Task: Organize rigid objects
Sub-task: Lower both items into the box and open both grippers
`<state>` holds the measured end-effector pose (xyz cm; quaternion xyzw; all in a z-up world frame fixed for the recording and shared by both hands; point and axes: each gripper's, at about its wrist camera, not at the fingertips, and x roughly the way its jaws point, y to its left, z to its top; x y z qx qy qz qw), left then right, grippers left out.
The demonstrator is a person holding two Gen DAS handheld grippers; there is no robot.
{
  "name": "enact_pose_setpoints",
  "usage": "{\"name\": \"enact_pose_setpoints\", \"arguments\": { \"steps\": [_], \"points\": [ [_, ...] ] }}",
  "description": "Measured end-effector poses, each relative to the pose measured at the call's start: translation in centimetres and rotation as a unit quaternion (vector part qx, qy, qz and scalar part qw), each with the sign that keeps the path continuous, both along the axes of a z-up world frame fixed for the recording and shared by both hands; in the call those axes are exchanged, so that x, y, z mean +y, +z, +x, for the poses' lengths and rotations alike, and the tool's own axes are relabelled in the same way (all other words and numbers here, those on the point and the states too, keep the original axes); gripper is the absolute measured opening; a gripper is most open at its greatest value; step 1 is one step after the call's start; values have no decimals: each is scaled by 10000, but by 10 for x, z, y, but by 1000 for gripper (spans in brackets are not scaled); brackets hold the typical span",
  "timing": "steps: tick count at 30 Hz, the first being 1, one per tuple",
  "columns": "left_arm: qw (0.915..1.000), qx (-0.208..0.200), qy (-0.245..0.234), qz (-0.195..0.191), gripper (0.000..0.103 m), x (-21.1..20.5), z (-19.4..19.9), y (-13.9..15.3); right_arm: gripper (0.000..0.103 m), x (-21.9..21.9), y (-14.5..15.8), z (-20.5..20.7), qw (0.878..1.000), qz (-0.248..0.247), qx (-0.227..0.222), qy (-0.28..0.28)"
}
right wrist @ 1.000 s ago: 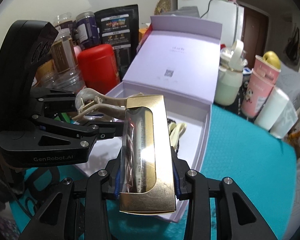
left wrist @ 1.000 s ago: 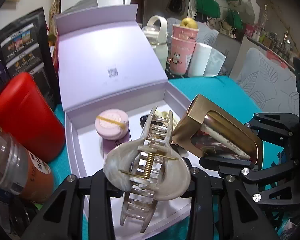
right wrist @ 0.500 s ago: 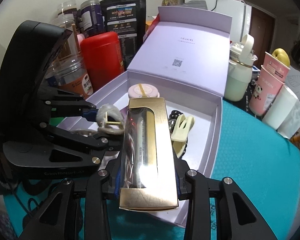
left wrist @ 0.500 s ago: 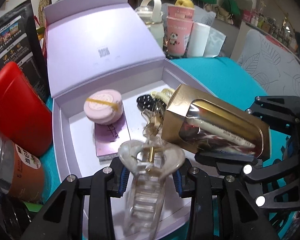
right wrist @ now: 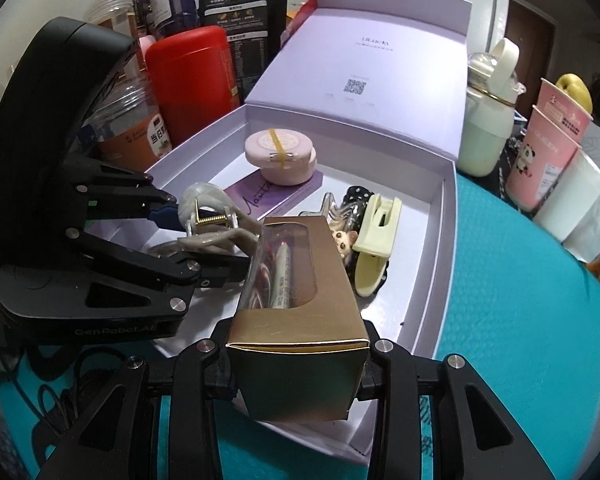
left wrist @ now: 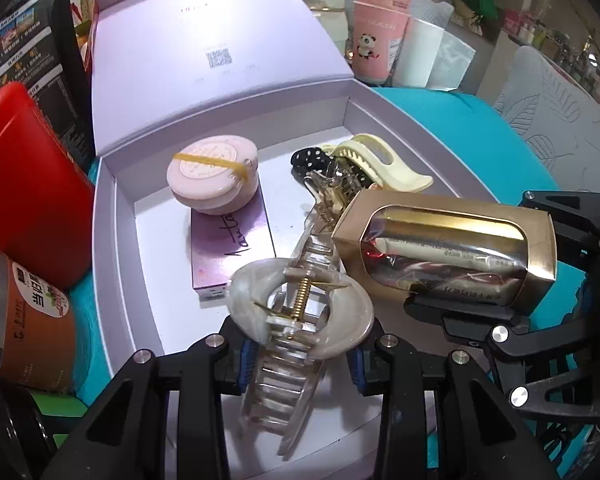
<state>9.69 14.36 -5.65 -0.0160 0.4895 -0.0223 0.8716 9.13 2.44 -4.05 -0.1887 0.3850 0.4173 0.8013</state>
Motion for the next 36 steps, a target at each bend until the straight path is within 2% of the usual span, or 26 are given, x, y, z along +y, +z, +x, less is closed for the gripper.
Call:
{"name": "enact_pose_setpoints", "arguments": {
  "steps": [11, 18, 21, 23, 34, 36],
  "points": [
    [9997, 67, 221, -85, 36, 3, 9, -2, 38, 6, -9, 6, 9998, -154, 51, -104],
    [9992, -89, 367, -107, 36, 5, 1, 2, 38, 6, -10, 5, 9995, -218, 10, -209],
    [9989, -215, 403, -38, 36, 4, -6, 7, 42, 4, -5, 2, 9994, -228, -111, -249],
    [9987, -281, 428, 2, 36, 5, -9, 10, 49, 2, -2, -1, 9992, -210, -175, -286],
    [9980, -177, 599, 118, 36, 2, -17, 22, 54, -11, 14, -9, 9974, -140, -372, -593],
    [9977, -160, 645, 140, 41, 1, -19, 25, 57, -15, 18, -9, 9971, -98, -379, -656]
  ]
}}
